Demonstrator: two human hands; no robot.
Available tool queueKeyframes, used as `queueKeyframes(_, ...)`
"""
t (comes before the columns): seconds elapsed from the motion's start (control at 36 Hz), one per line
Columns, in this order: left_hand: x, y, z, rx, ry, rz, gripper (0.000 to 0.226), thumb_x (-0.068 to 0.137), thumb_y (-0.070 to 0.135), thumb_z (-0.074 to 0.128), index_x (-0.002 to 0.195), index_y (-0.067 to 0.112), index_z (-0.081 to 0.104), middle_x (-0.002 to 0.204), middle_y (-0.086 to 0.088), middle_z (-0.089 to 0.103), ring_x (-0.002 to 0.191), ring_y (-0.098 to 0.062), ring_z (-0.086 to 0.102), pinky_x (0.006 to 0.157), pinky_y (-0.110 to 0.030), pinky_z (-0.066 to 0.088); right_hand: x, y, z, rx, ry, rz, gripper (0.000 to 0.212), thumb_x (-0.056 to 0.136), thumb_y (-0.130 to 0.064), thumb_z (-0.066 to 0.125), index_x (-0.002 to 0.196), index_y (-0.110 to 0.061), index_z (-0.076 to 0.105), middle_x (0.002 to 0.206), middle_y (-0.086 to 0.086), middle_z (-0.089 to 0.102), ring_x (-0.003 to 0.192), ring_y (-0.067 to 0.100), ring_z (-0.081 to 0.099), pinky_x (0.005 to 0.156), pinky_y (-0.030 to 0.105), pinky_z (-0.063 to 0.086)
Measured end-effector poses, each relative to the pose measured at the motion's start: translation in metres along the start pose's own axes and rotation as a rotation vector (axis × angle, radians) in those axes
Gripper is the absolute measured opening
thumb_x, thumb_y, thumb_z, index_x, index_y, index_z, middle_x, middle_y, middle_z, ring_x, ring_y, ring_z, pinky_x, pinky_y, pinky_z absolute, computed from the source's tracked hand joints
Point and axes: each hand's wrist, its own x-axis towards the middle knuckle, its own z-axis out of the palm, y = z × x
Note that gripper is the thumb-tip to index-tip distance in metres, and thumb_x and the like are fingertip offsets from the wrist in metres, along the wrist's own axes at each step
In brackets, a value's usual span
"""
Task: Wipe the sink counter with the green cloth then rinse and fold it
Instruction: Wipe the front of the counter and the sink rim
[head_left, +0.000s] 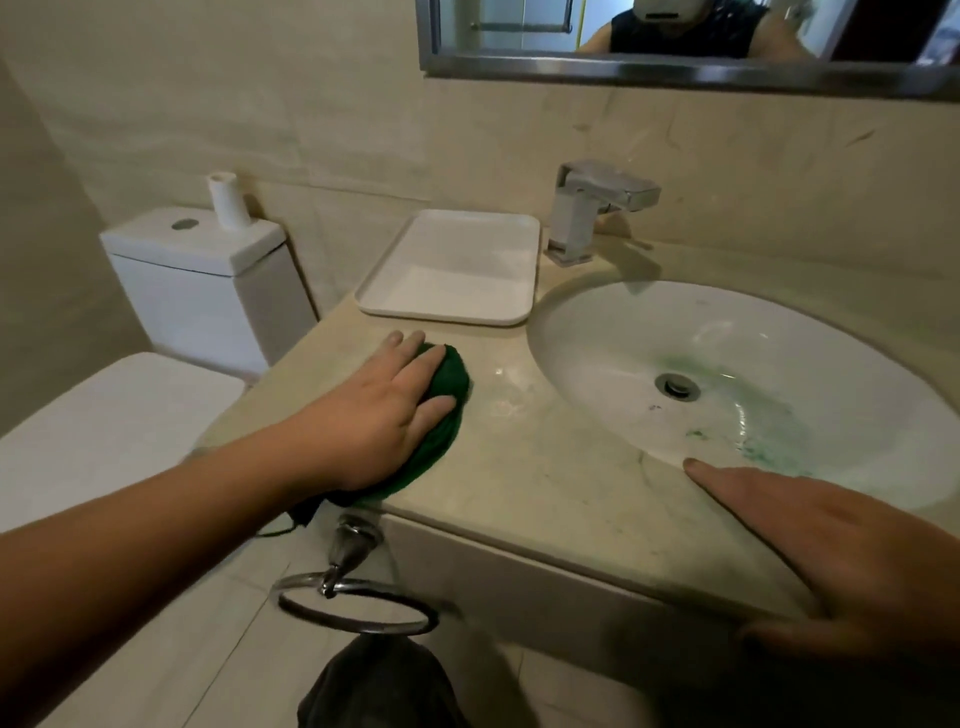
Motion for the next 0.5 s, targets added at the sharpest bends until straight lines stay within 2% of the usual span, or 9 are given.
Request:
queueKeyframes(0.06, 0.017, 0.029, 0.007, 0.006, -0.007, 0.087, 0.070, 0.109, 0.053, 0.033, 0.168, 0.022, 0.012, 0.177, -0.007, 0.001, 0.163, -0.023, -0.005, 0.128, -0.033, -0.002, -0.004, 0.003, 0.005, -0.015, 0.104, -0.034, 0.111, 0.078, -0.090, 0.053, 0.165, -0.035, 0.013, 0.164, -0.010, 0.038, 0.140, 0.015, 0.052, 0.106, 0.049, 0.052)
queueKeyframes(0.11, 0.033, 0.063, 0.016, 0.001, 0.009, 0.202, 0.063, 0.111, 0.047, 0.036, 0.165, 0.018, 0.023, 0.175, -0.009, 0.014, 0.162, -0.026, 0.004, 0.125, -0.029, -0.001, -0.006, 0.003, 0.005, 0.009, 0.103, -0.021, 0.109, 0.079, -0.089, 0.054, 0.165, -0.033, 0.015, 0.163, -0.009, 0.041, 0.139, 0.015, 0.053, 0.105, 0.052, 0.052)
queueKeyframes(0.14, 0.040, 0.081, 0.021, -0.020, 0.019, 0.263, 0.056, 0.111, 0.044, 0.038, 0.161, 0.018, 0.033, 0.170, -0.010, 0.026, 0.160, -0.026, 0.014, 0.127, -0.030, 0.004, -0.006, 0.001, 0.002, 0.030, 0.087, -0.013, 0.109, 0.079, -0.090, 0.052, 0.165, -0.037, 0.011, 0.163, -0.010, 0.040, 0.140, 0.014, 0.052, 0.107, 0.050, 0.051)
queueKeyframes(0.17, 0.044, 0.098, 0.025, -0.062, 0.022, 0.318, 0.047, 0.111, 0.041, 0.041, 0.153, 0.019, 0.044, 0.161, -0.008, 0.041, 0.154, -0.027, 0.029, 0.129, -0.036, 0.018, -0.007, -0.001, -0.001, 0.054, 0.071, -0.003, 0.109, 0.078, -0.093, 0.048, 0.164, -0.043, 0.003, 0.165, -0.014, 0.035, 0.143, 0.010, 0.047, 0.112, 0.046, 0.047)
queueKeyframes(0.22, 0.048, 0.125, 0.027, -0.157, 0.061, 0.381, 0.032, 0.110, 0.037, 0.045, 0.135, 0.021, 0.056, 0.133, -0.001, 0.059, 0.124, -0.020, 0.057, 0.107, -0.040, 0.048, -0.008, -0.004, -0.005, 0.066, 0.000, 0.018, 0.110, 0.071, -0.102, 0.034, 0.154, -0.056, -0.022, 0.168, -0.026, 0.012, 0.151, -0.001, 0.025, 0.123, 0.033, 0.030)
queueKeyframes(0.28, 0.048, 0.140, 0.021, -0.252, 0.161, 0.390, 0.028, 0.110, 0.035, 0.047, 0.133, 0.023, 0.058, 0.124, 0.002, 0.063, 0.108, -0.013, 0.059, 0.092, -0.029, 0.048, -0.007, -0.006, -0.008, 0.044, -0.071, 0.028, 0.108, 0.067, -0.106, 0.024, 0.146, -0.060, -0.033, 0.167, -0.030, -0.004, 0.152, -0.006, 0.010, 0.126, 0.026, 0.017)
queueKeyframes(0.36, 0.036, 0.138, -0.002, -0.444, 0.325, 0.344, 0.031, 0.110, 0.031, 0.048, 0.140, 0.024, 0.055, 0.127, 0.005, 0.063, 0.110, -0.007, 0.058, 0.089, -0.020, 0.045, -0.005, -0.006, -0.011, 0.037, -0.096, 0.041, 0.108, 0.069, -0.104, 0.028, 0.148, -0.060, -0.030, 0.168, -0.029, -0.003, 0.152, -0.005, 0.012, 0.125, 0.023, 0.015)
queueKeyframes(0.44, 0.014, 0.115, -0.020, -0.512, 0.458, 0.346, 0.037, 0.109, 0.025, 0.052, 0.146, 0.021, 0.050, 0.140, 0.003, 0.057, 0.123, -0.007, 0.053, 0.104, -0.021, 0.044, -0.007, -0.011, -0.014, 0.075, -0.091, 0.050, 0.107, 0.070, -0.102, 0.034, 0.149, -0.061, -0.026, 0.168, -0.029, 0.002, 0.150, -0.003, 0.017, 0.124, 0.025, 0.018)
queueKeyframes(0.5, -0.001, 0.094, -0.021, -0.390, 0.353, 0.384, 0.042, 0.105, 0.023, 0.058, 0.146, 0.021, 0.049, 0.153, 0.002, 0.048, 0.137, -0.009, 0.047, 0.116, -0.026, 0.038, -0.010, -0.015, -0.017, 0.065, -0.092, 0.053, 0.107, 0.071, -0.101, 0.036, 0.149, -0.061, -0.027, 0.168, -0.029, 0.004, 0.148, -0.002, 0.020, 0.122, 0.022, 0.019)
